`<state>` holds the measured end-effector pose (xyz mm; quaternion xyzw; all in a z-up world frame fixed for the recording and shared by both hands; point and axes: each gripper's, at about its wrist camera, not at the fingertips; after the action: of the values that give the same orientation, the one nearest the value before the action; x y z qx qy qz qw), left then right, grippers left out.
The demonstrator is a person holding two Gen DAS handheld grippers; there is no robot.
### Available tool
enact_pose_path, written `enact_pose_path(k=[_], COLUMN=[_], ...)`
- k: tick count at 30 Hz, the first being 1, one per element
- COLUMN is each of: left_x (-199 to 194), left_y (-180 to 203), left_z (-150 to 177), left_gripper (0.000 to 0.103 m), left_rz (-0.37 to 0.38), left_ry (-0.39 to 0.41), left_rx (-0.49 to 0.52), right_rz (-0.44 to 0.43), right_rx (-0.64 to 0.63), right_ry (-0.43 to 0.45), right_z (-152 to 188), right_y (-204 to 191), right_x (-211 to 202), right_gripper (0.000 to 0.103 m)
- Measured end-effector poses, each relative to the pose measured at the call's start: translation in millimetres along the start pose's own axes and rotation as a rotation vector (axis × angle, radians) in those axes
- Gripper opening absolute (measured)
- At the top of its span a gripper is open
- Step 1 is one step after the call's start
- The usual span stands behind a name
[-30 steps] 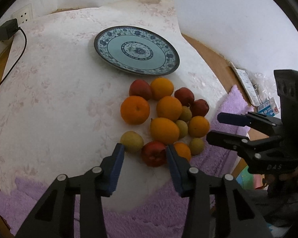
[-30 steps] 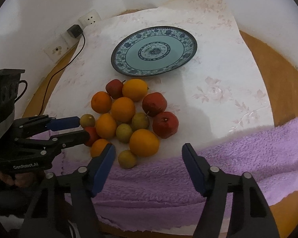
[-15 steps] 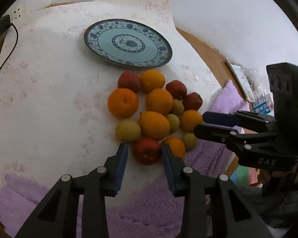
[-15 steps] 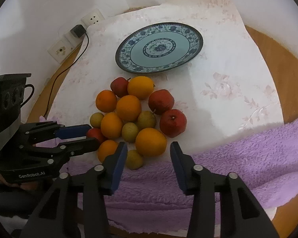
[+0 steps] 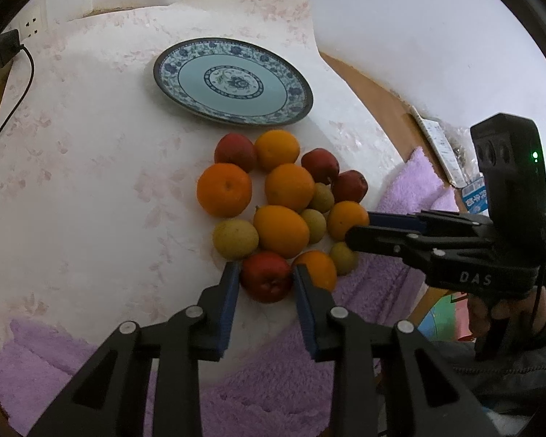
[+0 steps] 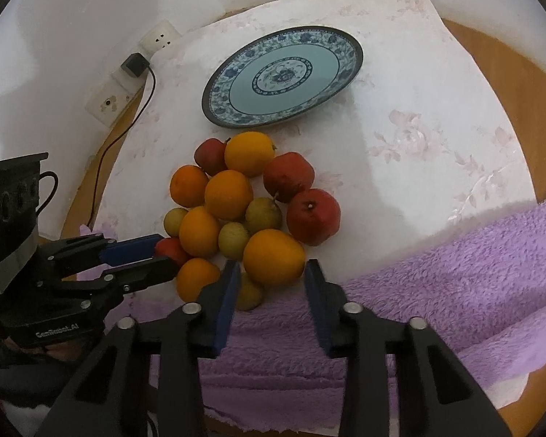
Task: Organize fruits
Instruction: 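Close the left gripper on the red apple while the right gripper closes on the orange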
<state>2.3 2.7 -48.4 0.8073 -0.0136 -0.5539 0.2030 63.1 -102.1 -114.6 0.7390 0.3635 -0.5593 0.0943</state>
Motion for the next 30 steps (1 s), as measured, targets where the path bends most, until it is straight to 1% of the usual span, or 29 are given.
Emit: enact_pose_path(k=[6, 12, 18, 30], left_x=[-3, -10, -13, -21], left_y=[0, -2, -5, -11], left_z=[0, 0, -5, -25], left_gripper=[0.031, 0.031, 0.031, 0.031], left_rz=[0.003, 0.010, 0.011, 0.016], left_ry=[0.005, 0.021, 0.027, 0.069], left_rx=[0.001, -0.003, -0.007, -0.013], right_rz=[-0.010, -0.026, -0.033, -0.040], right_rx=[-0.006, -0.036, -0.056, -0.067], right_ry=[0.004, 0.031, 0.039, 0.077], right_z=[1, 3, 4, -5], right_y=[-1, -6, -12, -17], right_x=[-1, -10, -14, -25], right_gripper=[0.034, 0.034, 0.034, 0.034])
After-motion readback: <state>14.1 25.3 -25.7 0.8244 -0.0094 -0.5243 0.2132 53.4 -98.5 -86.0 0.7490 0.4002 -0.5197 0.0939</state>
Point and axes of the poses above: each gripper's, at about its wrist camera, not at the fingertips, and x roughly the way its jaws point, y to its right, z to its underside, and after that the axes turned 5 degrees about -y, right-handed
